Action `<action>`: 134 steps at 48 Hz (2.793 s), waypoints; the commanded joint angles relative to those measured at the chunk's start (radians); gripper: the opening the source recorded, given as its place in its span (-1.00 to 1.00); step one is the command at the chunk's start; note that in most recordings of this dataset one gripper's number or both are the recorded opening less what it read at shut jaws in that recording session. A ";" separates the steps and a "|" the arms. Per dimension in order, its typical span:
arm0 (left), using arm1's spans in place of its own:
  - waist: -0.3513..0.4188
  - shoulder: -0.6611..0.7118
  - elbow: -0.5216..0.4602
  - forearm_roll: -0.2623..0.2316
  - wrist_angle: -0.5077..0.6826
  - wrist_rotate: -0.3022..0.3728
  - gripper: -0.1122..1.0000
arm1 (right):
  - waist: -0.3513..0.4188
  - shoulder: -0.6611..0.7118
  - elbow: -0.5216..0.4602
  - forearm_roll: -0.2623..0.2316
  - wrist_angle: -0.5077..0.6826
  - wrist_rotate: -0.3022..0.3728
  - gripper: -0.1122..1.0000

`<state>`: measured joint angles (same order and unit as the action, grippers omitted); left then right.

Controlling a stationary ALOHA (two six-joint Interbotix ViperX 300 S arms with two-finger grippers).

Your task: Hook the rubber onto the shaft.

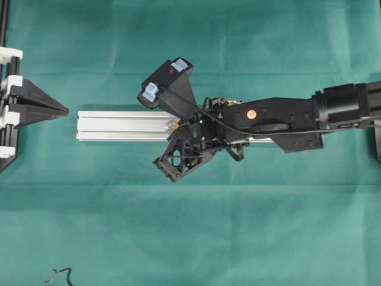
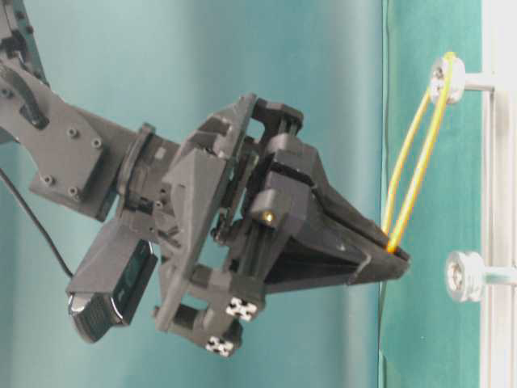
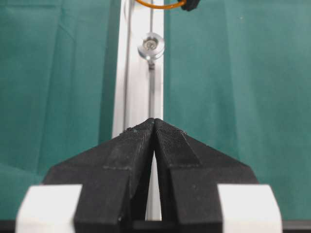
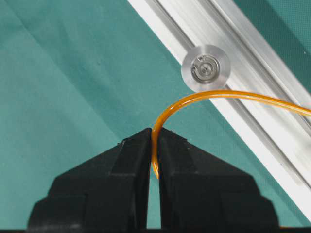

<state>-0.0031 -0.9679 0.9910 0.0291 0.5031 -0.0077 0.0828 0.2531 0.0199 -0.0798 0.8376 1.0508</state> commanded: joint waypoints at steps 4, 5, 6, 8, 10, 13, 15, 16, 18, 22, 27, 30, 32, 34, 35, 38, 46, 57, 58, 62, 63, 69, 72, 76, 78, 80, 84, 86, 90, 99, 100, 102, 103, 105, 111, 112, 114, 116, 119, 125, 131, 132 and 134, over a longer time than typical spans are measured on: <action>0.002 0.008 -0.031 0.002 -0.006 0.002 -0.80 | -0.008 -0.006 -0.038 -0.008 -0.018 -0.002 -0.68; 0.002 0.008 -0.031 0.002 -0.006 0.002 -0.80 | -0.009 -0.005 -0.038 -0.008 -0.020 -0.002 -0.68; 0.002 0.008 -0.031 0.003 -0.006 0.002 -0.80 | -0.009 -0.005 -0.038 -0.008 -0.023 -0.002 -0.68; 0.002 0.008 -0.031 0.002 -0.006 0.002 -0.80 | -0.011 -0.002 -0.038 -0.008 -0.028 -0.002 -0.68; 0.002 0.006 -0.031 0.002 -0.006 0.002 -0.80 | -0.012 0.000 -0.038 -0.008 -0.032 -0.002 -0.68; 0.002 0.008 -0.031 0.002 -0.006 0.002 -0.80 | -0.015 0.003 -0.038 -0.008 -0.038 -0.002 -0.68; 0.002 0.008 -0.031 0.003 -0.006 0.002 -0.80 | -0.017 0.008 -0.038 -0.008 -0.043 -0.002 -0.68; 0.002 0.008 -0.031 0.003 -0.006 0.002 -0.80 | -0.018 0.009 -0.038 -0.008 -0.044 -0.002 -0.68; 0.002 0.008 -0.029 0.002 -0.006 0.002 -0.80 | -0.020 0.012 -0.038 -0.008 -0.048 -0.002 -0.68; 0.002 0.008 -0.031 0.003 -0.006 0.002 -0.80 | -0.023 0.015 -0.038 -0.008 -0.054 -0.002 -0.68; 0.002 0.008 -0.031 0.003 -0.006 0.002 -0.80 | -0.026 0.021 -0.038 -0.008 -0.060 -0.002 -0.68; 0.002 0.008 -0.031 0.002 -0.006 0.002 -0.80 | -0.028 0.026 -0.038 -0.008 -0.064 -0.002 -0.68; 0.002 0.008 -0.031 0.002 -0.006 0.002 -0.80 | -0.028 0.029 -0.038 -0.008 -0.067 -0.002 -0.68; 0.002 0.008 -0.031 0.003 -0.006 0.002 -0.80 | -0.029 0.032 -0.038 -0.008 -0.072 -0.002 -0.68; 0.002 0.008 -0.029 0.002 -0.006 0.002 -0.80 | -0.031 0.034 -0.038 -0.008 -0.077 -0.002 -0.68; 0.002 0.008 -0.029 0.002 -0.006 0.002 -0.80 | -0.032 0.040 -0.038 -0.008 -0.086 -0.002 -0.68; 0.002 0.008 -0.031 0.002 -0.008 0.002 -0.80 | -0.038 0.051 -0.038 -0.011 -0.109 -0.002 -0.68; 0.002 0.008 -0.031 0.002 -0.008 0.002 -0.80 | -0.049 0.060 -0.040 -0.038 -0.118 -0.002 -0.68; 0.002 0.008 -0.029 0.002 -0.008 0.002 -0.80 | -0.049 0.061 -0.038 -0.040 -0.120 -0.002 -0.68; 0.002 0.008 -0.031 0.002 -0.008 0.002 -0.80 | -0.054 0.063 -0.038 -0.044 -0.123 -0.002 -0.68; 0.002 0.008 -0.029 0.003 -0.008 0.002 -0.80 | -0.054 0.064 -0.038 -0.044 -0.124 -0.002 -0.68; 0.002 0.008 -0.029 0.003 -0.009 0.002 -0.80 | -0.055 0.067 -0.038 -0.044 -0.133 -0.002 -0.68; 0.002 0.008 -0.029 0.003 -0.009 0.002 -0.80 | -0.055 0.069 -0.038 -0.046 -0.140 -0.002 -0.68; 0.002 0.008 -0.031 0.003 -0.009 0.002 -0.80 | -0.055 0.069 -0.038 -0.046 -0.144 -0.002 -0.68; 0.002 0.008 -0.029 0.003 -0.009 0.002 -0.80 | -0.055 0.069 -0.038 -0.044 -0.146 -0.002 -0.68; 0.002 0.008 -0.029 0.003 -0.009 0.002 -0.80 | -0.055 0.071 -0.038 -0.044 -0.146 -0.002 -0.68; 0.002 0.008 -0.031 0.003 -0.009 0.002 -0.80 | -0.055 0.071 -0.038 -0.044 -0.146 -0.002 -0.68; 0.002 0.008 -0.029 0.003 -0.009 0.002 -0.80 | -0.055 0.071 -0.038 -0.044 -0.147 -0.002 -0.68; 0.002 0.008 -0.031 0.002 -0.009 0.002 -0.80 | -0.055 0.072 -0.038 -0.044 -0.150 0.003 -0.68; 0.002 0.008 -0.031 0.003 -0.011 0.002 -0.80 | -0.055 0.077 -0.040 -0.046 -0.158 0.003 -0.68; 0.002 0.008 -0.031 0.003 -0.011 0.002 -0.80 | -0.055 0.077 -0.041 -0.044 -0.158 0.003 -0.68; 0.002 0.008 -0.031 0.003 -0.011 0.002 -0.80 | -0.055 0.078 -0.041 -0.044 -0.158 0.003 -0.68; 0.002 0.008 -0.031 0.002 -0.011 0.002 -0.80 | -0.055 0.078 -0.043 -0.044 -0.158 0.003 -0.68; 0.002 0.008 -0.031 0.002 -0.011 0.002 -0.80 | -0.055 0.080 -0.043 -0.044 -0.158 0.003 -0.68; 0.002 0.008 -0.031 0.003 -0.011 0.002 -0.80 | -0.055 0.083 -0.046 -0.044 -0.158 0.003 -0.68; 0.002 0.008 -0.031 0.003 -0.011 0.002 -0.80 | -0.055 0.084 -0.044 -0.044 -0.158 0.003 -0.68; 0.002 0.008 -0.031 0.003 -0.011 0.002 -0.80 | -0.055 0.086 -0.044 -0.044 -0.158 0.003 -0.68; 0.002 0.008 -0.029 0.002 -0.011 0.002 -0.80 | -0.055 0.087 -0.046 -0.044 -0.158 0.003 -0.68; 0.002 0.008 -0.031 0.002 -0.011 0.002 -0.80 | -0.055 0.089 -0.046 -0.044 -0.161 0.003 -0.68; 0.002 0.008 -0.029 0.003 -0.011 0.002 -0.80 | -0.055 0.097 -0.044 -0.044 -0.173 0.003 -0.68; 0.002 0.008 -0.029 0.003 -0.011 0.002 -0.80 | -0.055 0.103 -0.046 -0.044 -0.179 0.005 -0.68; 0.002 0.008 -0.029 0.003 -0.011 0.002 -0.80 | -0.055 0.104 -0.044 -0.046 -0.181 0.005 -0.68; 0.002 0.008 -0.029 0.003 -0.011 0.002 -0.80 | -0.055 0.106 -0.046 -0.044 -0.181 0.005 -0.68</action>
<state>-0.0031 -0.9679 0.9925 0.0291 0.5016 -0.0077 0.0291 0.3758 0.0046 -0.1212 0.6703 1.0538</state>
